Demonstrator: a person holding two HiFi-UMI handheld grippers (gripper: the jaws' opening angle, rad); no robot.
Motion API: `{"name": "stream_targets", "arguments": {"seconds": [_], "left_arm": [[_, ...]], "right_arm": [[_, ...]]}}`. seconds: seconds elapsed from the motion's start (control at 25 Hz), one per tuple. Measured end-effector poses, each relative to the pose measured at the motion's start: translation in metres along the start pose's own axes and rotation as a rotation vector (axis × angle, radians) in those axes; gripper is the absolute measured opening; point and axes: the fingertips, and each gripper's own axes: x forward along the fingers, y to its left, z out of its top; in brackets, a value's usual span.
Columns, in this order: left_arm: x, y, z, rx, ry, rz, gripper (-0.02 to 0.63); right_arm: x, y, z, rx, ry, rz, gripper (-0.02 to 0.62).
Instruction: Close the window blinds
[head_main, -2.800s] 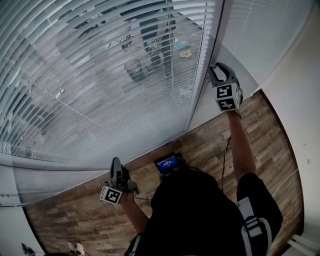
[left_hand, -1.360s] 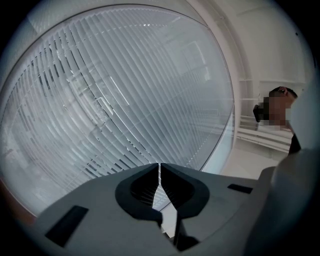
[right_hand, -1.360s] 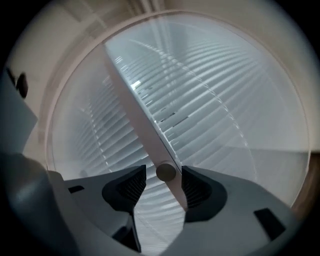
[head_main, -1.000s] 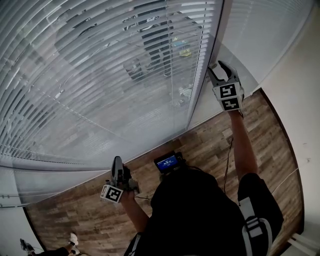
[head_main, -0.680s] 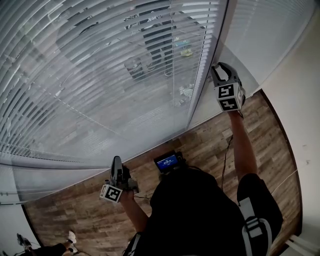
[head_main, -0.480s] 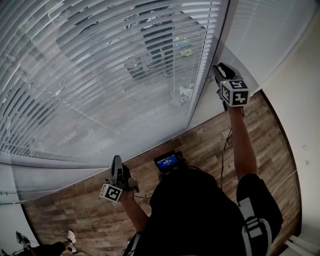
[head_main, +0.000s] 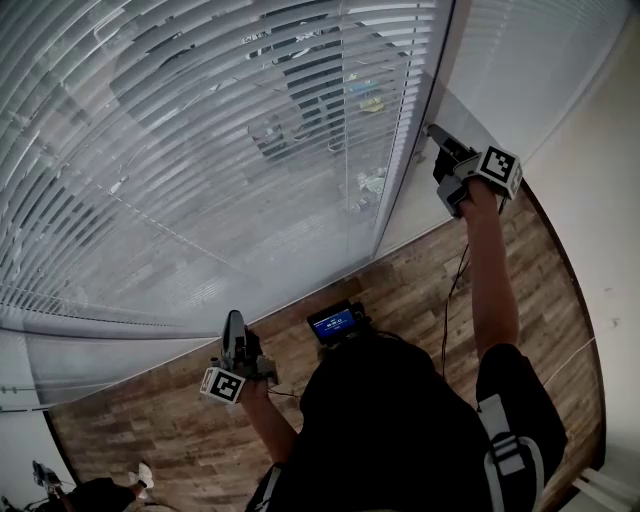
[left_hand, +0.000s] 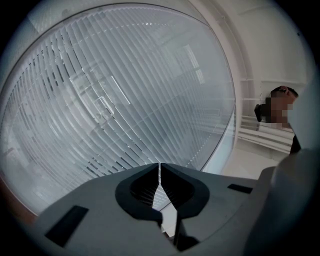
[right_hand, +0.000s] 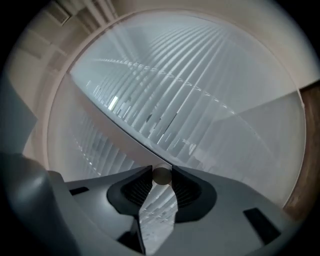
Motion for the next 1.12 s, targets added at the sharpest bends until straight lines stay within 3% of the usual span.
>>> {"name": "stream_targets", "arguments": {"seconds": [0.2,0.32,0.4,0.52,0.6,0.76,0.84,0.96,1.12], "left_arm": [[-0.001,0.000,0.000,0.000,0.001,-0.004,0.006],[0.000,0.002,-0.003,0.002,0.003,-0.003,0.006],[0.000,0.002,-0.002,0.000,0.002,-0.003,0.006],[-0.002,0.001,0.000,0.003,0.006,0.001,0.006],[-0.003,0.003,-0.001,0.006,0.008,0.003,0.006],[-0.003,0.003,-0.003,0.002,0.011,0.005,0.006],[-0.003,0.002,-0.004,0.003,0.012,-0.002,0.006],[0.001,-0.001,-0.008,0.006,0.019,-0.011,0.006],[0.002,-0.001,-0.009,0.004,0.018,-0.003,0.006]], "right_arm": [[-0.001,-0.005,-0.004,0.231,-0.023,0.071,0.129],[0.000,-0.009,-0.004,0.248,-0.030,0.096,0.129],[0.001,-0.005,-0.003,0.186,-0.037,0.110,0.129],[-0.006,0.007,0.001,-0.124,-0.060,0.055,0.164],[-0.010,0.011,0.001,-0.419,-0.061,-0.026,0.195],[-0.009,0.018,-0.007,-1.069,-0.003,-0.247,0.195],[-0.006,0.021,-0.014,-1.319,0.037,-0.345,0.195],[-0.002,0.020,-0.021,-1.567,0.094,-0.452,0.193],[0.002,0.020,-0.021,-1.679,0.119,-0.522,0.132]]}}
